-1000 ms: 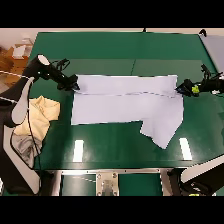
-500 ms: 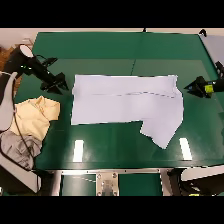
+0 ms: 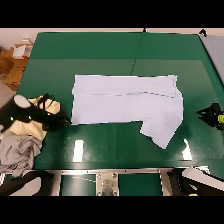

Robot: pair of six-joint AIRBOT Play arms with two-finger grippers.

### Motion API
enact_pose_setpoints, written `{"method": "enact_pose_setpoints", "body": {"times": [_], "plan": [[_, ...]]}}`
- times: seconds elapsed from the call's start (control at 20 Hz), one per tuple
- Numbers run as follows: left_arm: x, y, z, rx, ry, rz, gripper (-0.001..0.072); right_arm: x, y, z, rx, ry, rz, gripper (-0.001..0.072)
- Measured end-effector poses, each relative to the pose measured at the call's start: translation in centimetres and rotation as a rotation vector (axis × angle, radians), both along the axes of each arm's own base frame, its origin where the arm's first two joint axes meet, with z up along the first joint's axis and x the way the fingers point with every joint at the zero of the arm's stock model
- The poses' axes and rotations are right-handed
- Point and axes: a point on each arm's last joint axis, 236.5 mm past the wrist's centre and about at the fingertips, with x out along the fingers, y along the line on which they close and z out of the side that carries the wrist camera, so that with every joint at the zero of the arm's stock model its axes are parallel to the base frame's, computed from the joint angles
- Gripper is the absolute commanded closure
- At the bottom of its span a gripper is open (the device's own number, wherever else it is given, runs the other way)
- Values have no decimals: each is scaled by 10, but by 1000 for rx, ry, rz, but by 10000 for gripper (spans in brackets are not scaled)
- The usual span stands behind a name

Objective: Fold the shirts.

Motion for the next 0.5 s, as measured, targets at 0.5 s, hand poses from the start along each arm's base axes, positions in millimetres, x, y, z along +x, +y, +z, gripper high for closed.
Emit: {"method": "enact_pose_setpoints", "body": {"times": [0.5], "plan": [[52, -33, -18, -26, -300, 395, 250, -19, 17, -20, 60, 28, -72, 197]]}}
